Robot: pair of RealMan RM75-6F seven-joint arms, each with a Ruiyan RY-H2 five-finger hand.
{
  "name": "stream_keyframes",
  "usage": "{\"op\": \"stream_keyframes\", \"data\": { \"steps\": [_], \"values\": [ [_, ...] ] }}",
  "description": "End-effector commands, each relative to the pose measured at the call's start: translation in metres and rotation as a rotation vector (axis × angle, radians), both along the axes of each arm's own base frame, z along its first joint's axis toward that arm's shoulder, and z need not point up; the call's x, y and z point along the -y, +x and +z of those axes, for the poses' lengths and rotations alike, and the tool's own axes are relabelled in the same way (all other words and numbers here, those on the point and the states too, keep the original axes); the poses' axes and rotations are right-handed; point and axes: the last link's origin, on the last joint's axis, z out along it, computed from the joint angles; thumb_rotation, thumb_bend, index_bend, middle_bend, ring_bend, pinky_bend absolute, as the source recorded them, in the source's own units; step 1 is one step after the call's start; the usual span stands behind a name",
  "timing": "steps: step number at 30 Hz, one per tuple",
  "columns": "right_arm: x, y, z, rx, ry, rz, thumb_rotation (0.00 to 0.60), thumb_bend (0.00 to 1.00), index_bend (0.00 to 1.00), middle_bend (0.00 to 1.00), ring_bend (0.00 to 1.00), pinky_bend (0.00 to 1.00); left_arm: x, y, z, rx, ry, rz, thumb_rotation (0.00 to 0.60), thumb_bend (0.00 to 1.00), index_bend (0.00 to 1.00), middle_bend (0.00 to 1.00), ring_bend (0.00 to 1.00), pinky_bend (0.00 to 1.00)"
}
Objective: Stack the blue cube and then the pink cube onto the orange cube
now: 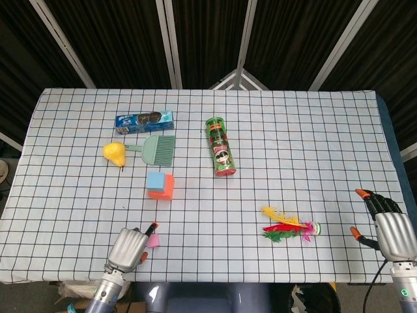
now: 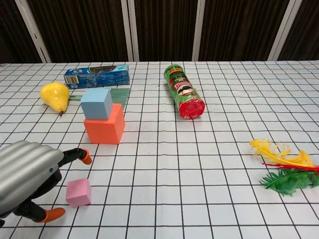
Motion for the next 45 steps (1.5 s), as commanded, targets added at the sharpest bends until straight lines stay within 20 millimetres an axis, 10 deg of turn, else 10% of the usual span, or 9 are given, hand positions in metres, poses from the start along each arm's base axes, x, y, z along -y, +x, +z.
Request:
{"op": "stream_keyframes", "data": {
  "steps": [1,22,45],
  "values": [
    [-0.001,0.0,0.0,0.001,0.003,0.001,0.6,0.3,0.18,0.2,0.22,0.24,-0.001,0.003,-0.006,0.023,0.011,-0.012,0.6,0.21,0.26,0.9,0.65,0.84],
    [-0.003,0.0,0.001,0.013,0.017,-0.002,0.6,0.3,0.18,0.2,0.22,0.24,-0.028,0.006,-0.005,-0.007,0.075,-0.037,0.6,0.22,0.26,0.9,0.65,0.84],
    [-0.002,0.001,-0.002,0.016,0.043,-0.012,0.6,0.3,0.17,0.2,0.22,0.24,-0.006,-0.006,0.003,-0.083,0.001,0.003,0.6,0.27,0.33,0.91,0.66,0.84]
  ]
}}
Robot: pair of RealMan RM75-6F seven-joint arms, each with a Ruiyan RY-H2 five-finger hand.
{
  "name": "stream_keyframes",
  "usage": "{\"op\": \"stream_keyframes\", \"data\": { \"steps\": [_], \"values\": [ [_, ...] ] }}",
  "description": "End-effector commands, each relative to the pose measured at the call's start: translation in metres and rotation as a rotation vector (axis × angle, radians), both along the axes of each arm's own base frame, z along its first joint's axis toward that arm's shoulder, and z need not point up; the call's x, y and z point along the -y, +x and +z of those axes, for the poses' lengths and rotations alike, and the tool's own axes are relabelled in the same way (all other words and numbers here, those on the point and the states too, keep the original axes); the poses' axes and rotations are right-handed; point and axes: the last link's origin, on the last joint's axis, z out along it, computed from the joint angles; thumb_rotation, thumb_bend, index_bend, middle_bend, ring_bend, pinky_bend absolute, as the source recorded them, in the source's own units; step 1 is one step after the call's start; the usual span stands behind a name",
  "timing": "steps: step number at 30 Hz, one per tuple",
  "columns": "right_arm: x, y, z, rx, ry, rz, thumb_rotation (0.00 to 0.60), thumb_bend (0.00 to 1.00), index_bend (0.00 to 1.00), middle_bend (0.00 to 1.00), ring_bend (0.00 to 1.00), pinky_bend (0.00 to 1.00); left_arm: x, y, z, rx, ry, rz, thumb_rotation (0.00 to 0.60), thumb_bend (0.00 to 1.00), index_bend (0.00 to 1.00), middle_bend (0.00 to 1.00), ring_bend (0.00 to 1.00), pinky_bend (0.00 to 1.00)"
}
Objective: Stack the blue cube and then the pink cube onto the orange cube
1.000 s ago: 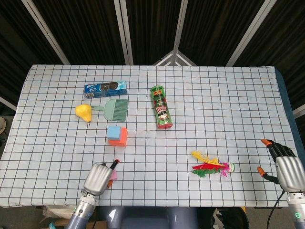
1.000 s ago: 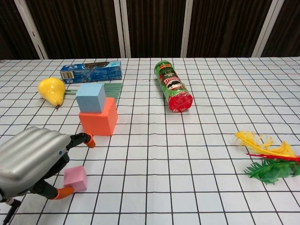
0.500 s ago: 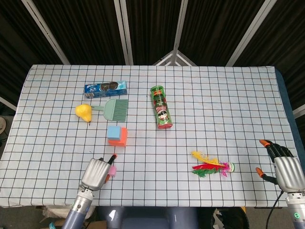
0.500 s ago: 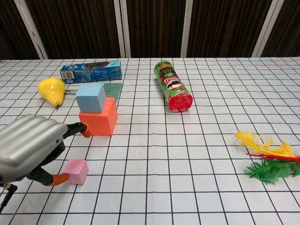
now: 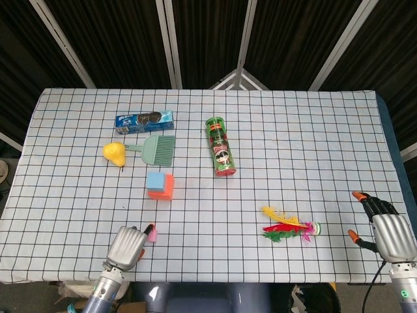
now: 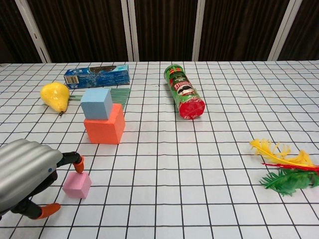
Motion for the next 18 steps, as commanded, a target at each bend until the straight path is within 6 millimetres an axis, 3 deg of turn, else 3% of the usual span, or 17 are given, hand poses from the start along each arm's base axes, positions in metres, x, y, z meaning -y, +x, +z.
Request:
{"op": "stream_keyframes", "data": {
  "steps": [1,10,18],
  "values": [
    [0.0,0.0,0.0,0.0,-0.003,0.0,0.6,0.3,0.18,0.2,0.22,0.24,-0.001,0.001,-0.001,0.007,0.009,0.002,0.6,0.27,0.33,0.91,0.66,0.84],
    [0.001,-0.001,-0.001,-0.001,0.002,-0.004,0.6,0.3,0.17,0.2,0.22,0.24,-0.01,0.006,-0.005,0.034,0.061,0.007,0.6,0.27,0.32,0.91,0.66,0.84],
    [0.002,-0.002,0.0,0.003,0.004,-0.008,0.6,0.3,0.18,0.2,0.22,0.24,-0.009,0.004,-0.014,0.026,0.06,0.02,0.6,0.28,0.38,0.92,0.67,0.85]
  ]
}}
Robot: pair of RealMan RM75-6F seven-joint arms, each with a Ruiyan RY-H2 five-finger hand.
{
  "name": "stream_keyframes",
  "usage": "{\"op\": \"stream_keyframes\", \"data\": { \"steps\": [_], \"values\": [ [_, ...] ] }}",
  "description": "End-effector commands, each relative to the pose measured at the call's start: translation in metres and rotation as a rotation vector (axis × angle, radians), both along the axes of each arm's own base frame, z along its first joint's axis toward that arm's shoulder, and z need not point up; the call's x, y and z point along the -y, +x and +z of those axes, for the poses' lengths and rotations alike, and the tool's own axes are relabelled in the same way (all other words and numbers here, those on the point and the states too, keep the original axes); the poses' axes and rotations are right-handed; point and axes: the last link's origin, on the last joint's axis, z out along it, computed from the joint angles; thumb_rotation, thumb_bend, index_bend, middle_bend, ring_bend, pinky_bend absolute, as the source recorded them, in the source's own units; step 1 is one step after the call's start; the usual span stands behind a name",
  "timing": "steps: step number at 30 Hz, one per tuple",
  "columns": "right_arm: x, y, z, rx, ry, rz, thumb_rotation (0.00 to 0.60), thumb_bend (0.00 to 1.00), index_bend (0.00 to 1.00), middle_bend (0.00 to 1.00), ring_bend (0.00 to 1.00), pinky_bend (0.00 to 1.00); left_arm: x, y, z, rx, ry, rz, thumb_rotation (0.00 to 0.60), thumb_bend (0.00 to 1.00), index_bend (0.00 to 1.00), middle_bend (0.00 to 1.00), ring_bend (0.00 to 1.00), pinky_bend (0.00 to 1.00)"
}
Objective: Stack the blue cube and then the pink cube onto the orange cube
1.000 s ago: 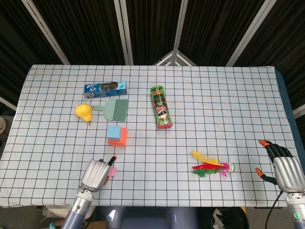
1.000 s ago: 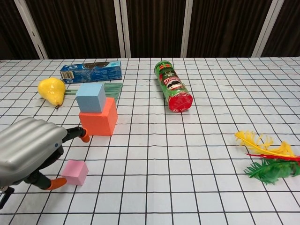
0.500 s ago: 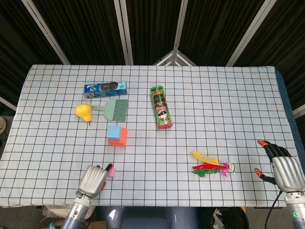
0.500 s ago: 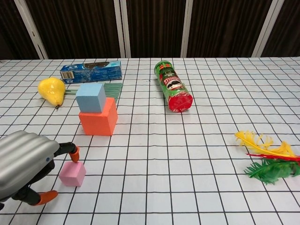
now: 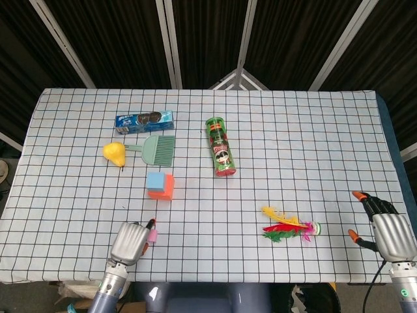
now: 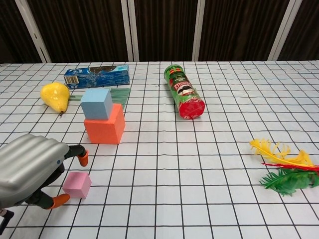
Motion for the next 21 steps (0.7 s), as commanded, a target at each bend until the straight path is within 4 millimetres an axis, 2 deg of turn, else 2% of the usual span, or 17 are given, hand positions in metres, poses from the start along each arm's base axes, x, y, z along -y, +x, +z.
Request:
{"op": "stream_keyframes", "data": {
  "steps": [1,21],
  "values": [
    [0.0,0.0003,-0.0001,0.0,0.003,0.002,0.6,0.3,0.18,0.2,0.22,0.24,0.0001,-0.0005,-0.0016,-0.001,0.007,0.005,0.6,0.28,0.39,0.92,0.68,0.85],
    [0.0,0.0008,-0.0006,0.013,0.01,0.009,0.6,0.3,0.18,0.2,0.22,0.24,-0.0006,-0.0007,-0.0058,-0.012,0.029,0.023,0.6,0.31,0.4,0.92,0.68,0.85]
  ]
}}
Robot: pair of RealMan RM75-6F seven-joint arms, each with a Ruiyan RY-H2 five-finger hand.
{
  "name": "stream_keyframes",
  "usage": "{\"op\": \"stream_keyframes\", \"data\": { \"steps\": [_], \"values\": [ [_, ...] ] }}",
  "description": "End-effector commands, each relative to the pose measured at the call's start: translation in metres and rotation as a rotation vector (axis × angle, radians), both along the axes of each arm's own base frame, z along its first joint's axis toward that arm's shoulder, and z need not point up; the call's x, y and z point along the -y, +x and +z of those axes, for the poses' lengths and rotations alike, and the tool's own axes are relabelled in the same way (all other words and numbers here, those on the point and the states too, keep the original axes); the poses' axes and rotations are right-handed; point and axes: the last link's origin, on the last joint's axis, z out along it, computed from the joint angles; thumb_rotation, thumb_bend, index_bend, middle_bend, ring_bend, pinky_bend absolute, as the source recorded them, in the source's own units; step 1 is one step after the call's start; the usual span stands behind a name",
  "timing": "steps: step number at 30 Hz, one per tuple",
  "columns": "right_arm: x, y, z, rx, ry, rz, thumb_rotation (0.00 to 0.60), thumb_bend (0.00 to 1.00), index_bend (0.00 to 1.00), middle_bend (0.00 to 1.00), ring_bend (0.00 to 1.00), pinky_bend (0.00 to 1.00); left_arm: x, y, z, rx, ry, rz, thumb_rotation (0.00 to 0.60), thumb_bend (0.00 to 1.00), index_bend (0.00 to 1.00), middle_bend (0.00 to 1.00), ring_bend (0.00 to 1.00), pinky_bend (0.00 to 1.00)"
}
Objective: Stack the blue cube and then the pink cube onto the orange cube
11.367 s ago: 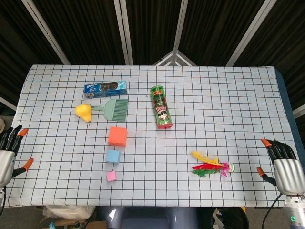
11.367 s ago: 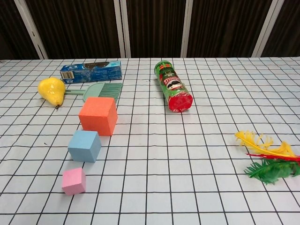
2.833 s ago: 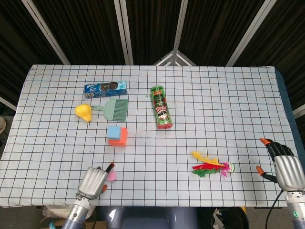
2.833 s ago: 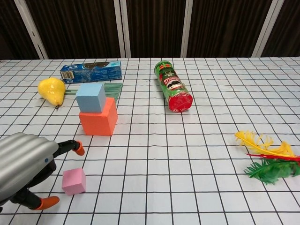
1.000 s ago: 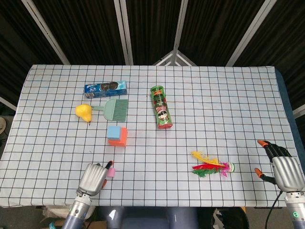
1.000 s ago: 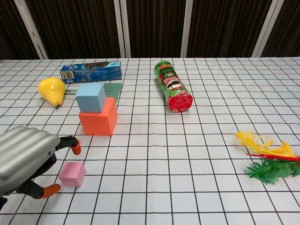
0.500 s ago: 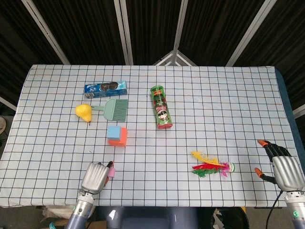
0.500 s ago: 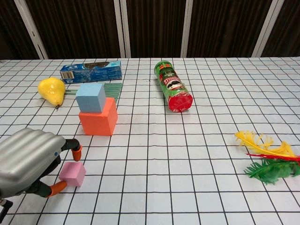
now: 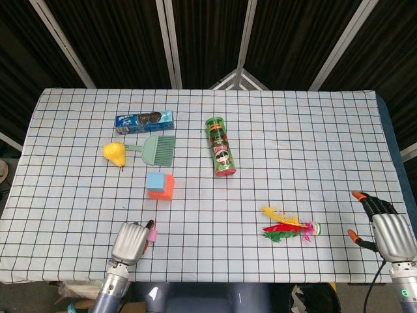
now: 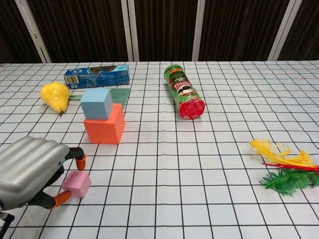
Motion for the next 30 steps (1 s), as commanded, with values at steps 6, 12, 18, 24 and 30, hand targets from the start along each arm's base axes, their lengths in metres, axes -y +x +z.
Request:
{"op": "stream_keyframes", "data": {
  "steps": [6,12,18,24,30],
  "values": [
    [0.001,0.001,0.0,0.002,0.004,0.002,0.6,0.3,0.18,0.2,0.22,0.24,0.0,-0.001,-0.003,-0.012,-0.016,0.01,0.6,0.33,0.44,0.93,0.68,0.85],
    [0.0,0.0,-0.001,0.002,0.005,0.001,0.6,0.3,0.18,0.2,0.22,0.24,0.0,0.001,-0.001,0.015,-0.02,0.005,0.6,0.37,0.46,0.93,0.69,0.86],
    [0.0,0.002,-0.001,0.005,-0.001,0.01,0.6,0.3,0.17,0.2,0.22,0.24,-0.002,0.01,0.014,0.102,-0.013,-0.004,0.6,0.37,0.47,0.93,0.69,0.86],
    [-0.001,0.002,-0.001,0.004,0.0,0.009,0.6,0.3,0.18,0.2,0.22,0.24,-0.014,0.037,0.06,0.18,0.008,-0.012,0.6,0.37,0.46,0.93,0.69,0.86],
    [0.0,0.001,-0.001,-0.003,-0.002,0.004,0.6,0.3,0.18,0.2,0.22,0.24,-0.041,0.084,0.115,0.236,0.06,0.038,0.6,0.37,0.47,0.93,0.69,0.86]
  ]
}}
